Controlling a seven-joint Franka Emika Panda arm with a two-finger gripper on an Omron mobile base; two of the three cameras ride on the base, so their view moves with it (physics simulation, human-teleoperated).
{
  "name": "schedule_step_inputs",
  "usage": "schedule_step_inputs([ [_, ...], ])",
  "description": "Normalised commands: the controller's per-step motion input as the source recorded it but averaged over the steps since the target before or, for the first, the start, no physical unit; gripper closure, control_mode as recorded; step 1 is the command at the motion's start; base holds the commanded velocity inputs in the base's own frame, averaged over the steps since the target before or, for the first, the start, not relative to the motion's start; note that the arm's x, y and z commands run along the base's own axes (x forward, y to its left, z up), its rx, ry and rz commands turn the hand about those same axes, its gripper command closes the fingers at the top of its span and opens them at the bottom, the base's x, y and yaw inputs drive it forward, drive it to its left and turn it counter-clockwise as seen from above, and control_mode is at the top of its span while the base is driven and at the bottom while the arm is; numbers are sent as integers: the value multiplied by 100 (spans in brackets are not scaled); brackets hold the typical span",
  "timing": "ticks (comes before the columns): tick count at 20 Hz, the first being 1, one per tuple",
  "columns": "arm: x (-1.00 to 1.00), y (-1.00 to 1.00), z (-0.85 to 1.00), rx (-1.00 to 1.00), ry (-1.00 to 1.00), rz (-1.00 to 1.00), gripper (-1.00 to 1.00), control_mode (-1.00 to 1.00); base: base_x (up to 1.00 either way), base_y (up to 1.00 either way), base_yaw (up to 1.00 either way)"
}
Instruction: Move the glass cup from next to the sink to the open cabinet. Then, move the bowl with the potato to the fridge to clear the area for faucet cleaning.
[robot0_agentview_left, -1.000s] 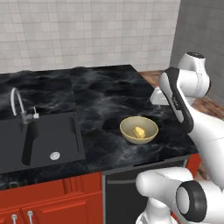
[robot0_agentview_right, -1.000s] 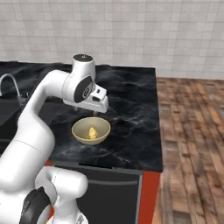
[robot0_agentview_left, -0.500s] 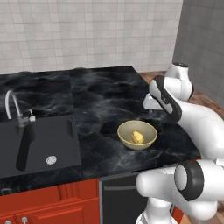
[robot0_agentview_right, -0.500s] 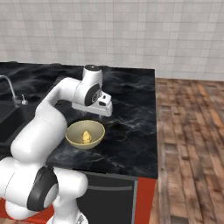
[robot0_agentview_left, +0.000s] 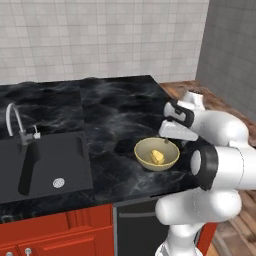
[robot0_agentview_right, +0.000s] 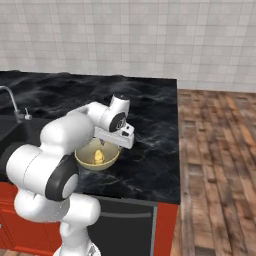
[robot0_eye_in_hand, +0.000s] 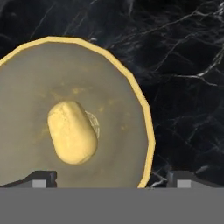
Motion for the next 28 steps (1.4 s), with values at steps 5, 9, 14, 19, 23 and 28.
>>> schedule_step_inputs([
  [5,0,-16,-35,8,5,-1,-100,-100,0,0,0],
  [9,0,-3,-44,0,1,-3,-100,-100,0,0,0],
  [14,14,-1,-46,5,0,-1,-100,-100,0,0,0],
  [19,20,0,-42,0,0,0,-100,-100,0,0,0],
  [23,17,0,-33,1,0,0,100,-100,0,0,0],
  [28,0,0,-1,1,0,0,100,-100,0,0,0],
])
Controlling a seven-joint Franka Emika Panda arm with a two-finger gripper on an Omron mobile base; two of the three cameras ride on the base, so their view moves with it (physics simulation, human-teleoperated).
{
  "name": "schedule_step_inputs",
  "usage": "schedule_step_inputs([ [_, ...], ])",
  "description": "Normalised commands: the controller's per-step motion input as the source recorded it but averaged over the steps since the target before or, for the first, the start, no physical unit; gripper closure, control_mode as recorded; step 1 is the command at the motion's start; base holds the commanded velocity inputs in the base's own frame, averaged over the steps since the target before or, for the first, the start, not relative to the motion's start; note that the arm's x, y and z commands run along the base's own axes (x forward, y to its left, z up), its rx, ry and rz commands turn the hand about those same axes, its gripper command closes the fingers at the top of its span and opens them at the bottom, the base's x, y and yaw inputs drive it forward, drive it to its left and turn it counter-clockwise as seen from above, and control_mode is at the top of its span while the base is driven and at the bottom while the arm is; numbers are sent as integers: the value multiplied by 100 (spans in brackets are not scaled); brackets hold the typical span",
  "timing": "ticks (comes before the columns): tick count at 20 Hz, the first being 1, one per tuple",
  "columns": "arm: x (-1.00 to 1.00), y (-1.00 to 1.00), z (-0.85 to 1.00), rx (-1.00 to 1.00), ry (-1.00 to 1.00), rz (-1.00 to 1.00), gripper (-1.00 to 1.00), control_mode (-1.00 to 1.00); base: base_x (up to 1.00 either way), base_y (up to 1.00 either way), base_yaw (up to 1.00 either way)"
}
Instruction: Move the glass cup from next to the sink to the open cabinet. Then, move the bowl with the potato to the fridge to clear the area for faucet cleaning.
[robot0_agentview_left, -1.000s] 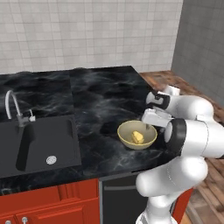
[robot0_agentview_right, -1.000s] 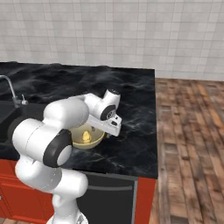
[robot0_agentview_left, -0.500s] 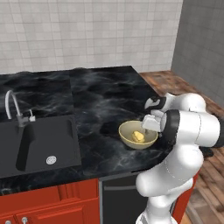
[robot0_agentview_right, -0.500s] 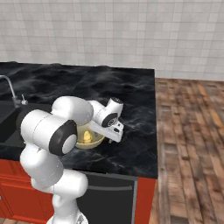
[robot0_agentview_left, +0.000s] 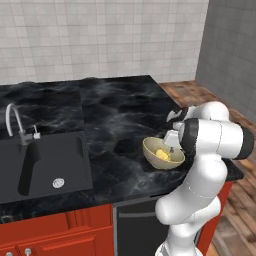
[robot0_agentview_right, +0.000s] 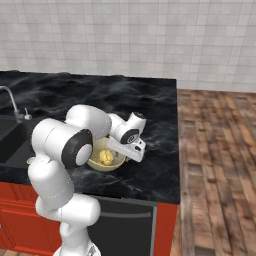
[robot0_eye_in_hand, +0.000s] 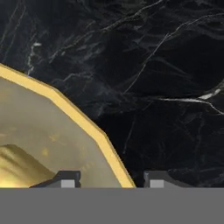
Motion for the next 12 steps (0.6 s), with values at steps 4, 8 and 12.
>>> schedule_step_inputs([
  [4,-15,0,1,0,-6,0,100,-100,0,0,0],
  [8,-34,-9,60,2,-19,-1,100,-100,0,0,0],
  [12,-36,-18,98,5,-14,-15,100,-100,0,0,0],
])
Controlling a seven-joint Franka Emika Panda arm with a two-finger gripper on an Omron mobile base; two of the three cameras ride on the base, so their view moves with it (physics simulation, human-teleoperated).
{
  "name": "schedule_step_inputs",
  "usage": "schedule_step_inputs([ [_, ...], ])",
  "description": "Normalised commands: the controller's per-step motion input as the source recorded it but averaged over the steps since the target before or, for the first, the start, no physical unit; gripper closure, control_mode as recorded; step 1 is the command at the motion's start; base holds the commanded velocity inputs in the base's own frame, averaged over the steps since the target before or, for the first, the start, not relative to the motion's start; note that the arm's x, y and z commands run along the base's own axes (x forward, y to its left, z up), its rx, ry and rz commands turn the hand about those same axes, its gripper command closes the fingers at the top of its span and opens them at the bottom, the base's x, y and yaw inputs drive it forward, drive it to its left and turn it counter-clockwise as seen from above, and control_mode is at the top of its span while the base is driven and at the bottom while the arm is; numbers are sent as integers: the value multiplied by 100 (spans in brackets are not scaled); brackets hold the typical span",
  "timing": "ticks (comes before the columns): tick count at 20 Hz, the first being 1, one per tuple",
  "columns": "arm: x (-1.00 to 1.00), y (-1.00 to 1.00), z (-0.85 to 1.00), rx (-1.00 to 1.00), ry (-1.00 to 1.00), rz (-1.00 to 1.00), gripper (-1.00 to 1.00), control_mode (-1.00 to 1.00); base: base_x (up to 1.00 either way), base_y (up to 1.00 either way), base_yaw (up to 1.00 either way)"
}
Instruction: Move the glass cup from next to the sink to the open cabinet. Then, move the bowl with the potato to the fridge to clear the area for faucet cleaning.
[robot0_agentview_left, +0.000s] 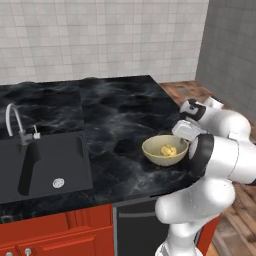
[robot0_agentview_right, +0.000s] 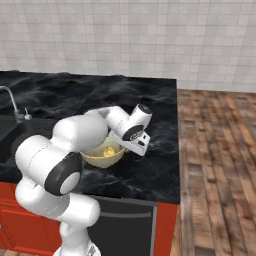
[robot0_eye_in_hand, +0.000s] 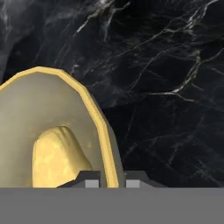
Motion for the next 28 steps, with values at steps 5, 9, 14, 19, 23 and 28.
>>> schedule_step_inputs([
  [5,-36,-18,100,4,-9,-29,100,-100,0,0,0],
  [9,-39,-8,99,5,-3,-36,100,-100,0,0,0],
  [14,-43,0,78,0,-5,-35,100,-100,0,0,0],
  [19,-59,11,16,-1,-14,-3,100,100,-40,16,3],
  [23,0,0,0,0,0,0,100,100,-75,12,63],
  [28,0,0,0,0,0,0,100,100,-3,0,98],
])
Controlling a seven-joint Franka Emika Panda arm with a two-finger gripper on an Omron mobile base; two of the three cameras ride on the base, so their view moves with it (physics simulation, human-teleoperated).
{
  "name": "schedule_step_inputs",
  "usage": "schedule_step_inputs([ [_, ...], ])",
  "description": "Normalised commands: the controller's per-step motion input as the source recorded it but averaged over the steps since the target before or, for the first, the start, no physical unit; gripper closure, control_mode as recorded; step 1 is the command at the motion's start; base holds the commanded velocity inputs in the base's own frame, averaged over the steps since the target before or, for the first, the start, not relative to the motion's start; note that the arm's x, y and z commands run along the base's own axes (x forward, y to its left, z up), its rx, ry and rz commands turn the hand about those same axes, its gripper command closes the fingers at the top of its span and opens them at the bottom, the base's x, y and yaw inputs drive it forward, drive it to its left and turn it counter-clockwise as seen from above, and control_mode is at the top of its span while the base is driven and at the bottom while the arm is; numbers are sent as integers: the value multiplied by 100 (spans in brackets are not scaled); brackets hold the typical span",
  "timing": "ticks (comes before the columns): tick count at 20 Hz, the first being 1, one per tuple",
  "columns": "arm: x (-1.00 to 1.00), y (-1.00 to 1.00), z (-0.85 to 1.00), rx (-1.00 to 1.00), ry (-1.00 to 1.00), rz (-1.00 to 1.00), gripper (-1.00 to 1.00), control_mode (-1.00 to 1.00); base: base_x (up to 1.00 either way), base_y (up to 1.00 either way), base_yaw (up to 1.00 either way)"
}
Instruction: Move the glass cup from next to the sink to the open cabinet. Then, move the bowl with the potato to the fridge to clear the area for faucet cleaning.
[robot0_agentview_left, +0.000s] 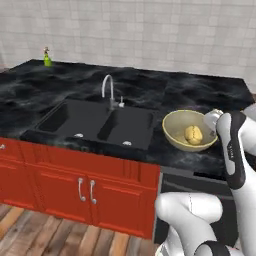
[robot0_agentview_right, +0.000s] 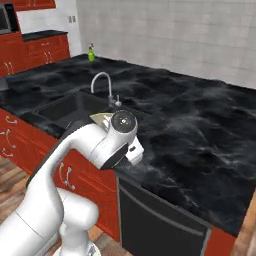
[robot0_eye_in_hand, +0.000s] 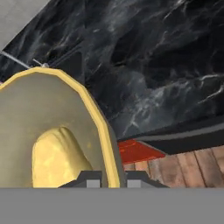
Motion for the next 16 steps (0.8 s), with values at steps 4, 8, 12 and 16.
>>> schedule_step_inputs([
  [4,0,0,0,0,0,0,100,100,0,0,100],
  [8,0,0,0,0,0,0,100,100,-1,9,95],
  [12,0,0,0,0,0,0,100,100,2,31,82],
  [16,0,0,0,0,0,0,100,100,48,50,60],
])
